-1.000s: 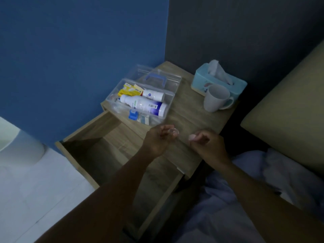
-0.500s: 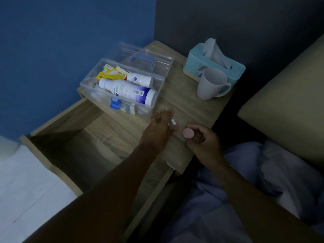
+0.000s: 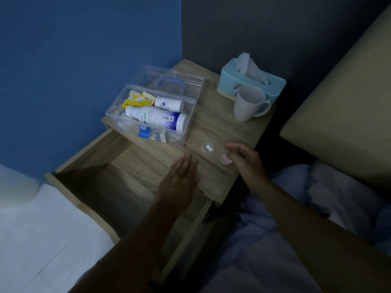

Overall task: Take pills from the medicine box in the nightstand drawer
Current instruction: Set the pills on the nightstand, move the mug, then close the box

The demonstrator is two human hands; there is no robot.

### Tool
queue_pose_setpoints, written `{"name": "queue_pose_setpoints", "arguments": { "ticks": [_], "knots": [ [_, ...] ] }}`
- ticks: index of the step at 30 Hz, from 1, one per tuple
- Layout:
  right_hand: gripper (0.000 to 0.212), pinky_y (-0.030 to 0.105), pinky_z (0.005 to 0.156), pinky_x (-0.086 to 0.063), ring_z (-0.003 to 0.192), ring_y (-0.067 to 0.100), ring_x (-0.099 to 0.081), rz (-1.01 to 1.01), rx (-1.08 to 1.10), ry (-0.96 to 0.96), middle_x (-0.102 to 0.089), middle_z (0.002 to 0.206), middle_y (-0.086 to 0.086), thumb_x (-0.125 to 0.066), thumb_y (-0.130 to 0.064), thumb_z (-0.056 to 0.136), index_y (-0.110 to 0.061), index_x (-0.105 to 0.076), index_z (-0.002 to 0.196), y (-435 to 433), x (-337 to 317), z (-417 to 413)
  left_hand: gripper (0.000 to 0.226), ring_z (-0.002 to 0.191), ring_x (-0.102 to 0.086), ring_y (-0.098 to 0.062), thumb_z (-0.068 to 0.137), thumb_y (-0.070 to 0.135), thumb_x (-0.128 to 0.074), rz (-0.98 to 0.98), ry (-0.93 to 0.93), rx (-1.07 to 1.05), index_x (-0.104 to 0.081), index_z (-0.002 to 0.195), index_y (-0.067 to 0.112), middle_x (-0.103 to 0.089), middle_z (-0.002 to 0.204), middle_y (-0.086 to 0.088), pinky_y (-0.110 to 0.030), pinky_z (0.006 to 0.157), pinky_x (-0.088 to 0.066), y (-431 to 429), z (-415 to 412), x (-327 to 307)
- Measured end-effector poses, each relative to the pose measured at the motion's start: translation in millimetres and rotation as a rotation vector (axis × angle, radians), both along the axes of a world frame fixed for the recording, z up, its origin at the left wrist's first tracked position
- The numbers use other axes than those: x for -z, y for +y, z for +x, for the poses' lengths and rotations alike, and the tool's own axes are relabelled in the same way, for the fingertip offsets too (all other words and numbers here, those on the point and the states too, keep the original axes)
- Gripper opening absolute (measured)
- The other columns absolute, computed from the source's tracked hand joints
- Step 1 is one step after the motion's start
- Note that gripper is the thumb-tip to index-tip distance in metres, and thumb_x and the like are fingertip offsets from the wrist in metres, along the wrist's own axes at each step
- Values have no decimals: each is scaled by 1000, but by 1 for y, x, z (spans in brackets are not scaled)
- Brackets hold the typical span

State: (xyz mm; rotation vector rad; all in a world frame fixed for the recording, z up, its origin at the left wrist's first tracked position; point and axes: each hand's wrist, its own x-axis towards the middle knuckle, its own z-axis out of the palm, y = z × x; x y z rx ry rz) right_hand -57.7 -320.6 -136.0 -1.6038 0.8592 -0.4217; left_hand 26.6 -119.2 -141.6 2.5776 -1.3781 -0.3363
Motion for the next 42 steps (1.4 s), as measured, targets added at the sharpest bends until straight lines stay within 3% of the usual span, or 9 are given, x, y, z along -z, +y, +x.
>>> {"name": "queue_pose_setpoints", "arguments": {
  "ticks": [8,11,15,23,28,32,35,39,42],
  "knots": [
    [25,34,87,-54,98,21,-66,-451,315,29,-70,107,7,-57,-7,87,-12,-72,106,-34,-35,26,57,152,4,-27,104,29,-13,205,-95,89,-6,156,8,1,164,-14,-39,122,-8,-8,1,-5],
    [28,30,90,-45,112,29,-59,-608,363,28,-61,119,16,-56,-11,89,-6,-65,116,-61,-53,40,58,152,4,-26,104,32,-8,218,-126,86,-6,156,8,1,164,-14,-38,122,-6,-9,2,-2],
    [41,31,107,-39,133,28,-49,-502,342,211,-47,146,16,-46,-19,101,-6,-51,140,-96,-65,58,62,152,-5,-24,103,37,-24,132,-56,19,-8,156,8,-7,164,-13,-35,123,-12,-10,3,-4],
    [42,28,87,-48,114,30,-64,-466,296,302,-67,125,14,-56,-36,94,-4,-69,117,-114,-64,64,63,152,-9,-23,102,38,-31,95,-9,-14,-13,156,10,-10,164,-11,-32,120,-14,-14,4,-9],
    [42,38,98,-53,117,29,-61,-455,276,278,-61,130,13,-61,-34,89,-9,-68,122,-113,-67,64,64,152,-8,-24,102,38,-30,107,-5,-2,-10,156,9,-7,164,-13,-33,122,-12,-13,3,-12],
    [37,31,99,-44,123,34,-55,-619,165,336,-50,137,21,-47,-21,99,-2,-61,128,-111,-71,70,63,152,-6,-24,103,38,-28,106,13,-6,-9,156,10,-5,164,-13,-33,122,-10,-13,3,-13],
    [42,32,94,-43,123,36,-54,-699,68,382,-51,135,22,-39,-30,104,-2,-58,129,-111,-70,74,63,152,-4,-24,103,38,-27,114,-8,-1,-8,156,9,-5,164,-13,-33,123,-10,-13,4,-11],
    [80,41,94,-50,121,26,-52,-676,9,441,-52,132,6,-58,-76,74,-19,-54,131,-111,-70,77,63,152,-5,-23,103,38,-27,98,-4,-16,-9,156,11,-6,165,-12,-33,123,-9,-13,3,-9],
    [98,46,100,-50,126,24,-52,-716,-31,480,-56,136,1,-76,-72,58,-22,-51,138,-114,-72,80,62,152,-4,-22,103,38,-27,91,22,-26,-8,156,11,-5,165,-11,-33,123,-9,-13,3,-9]
  ]
}}
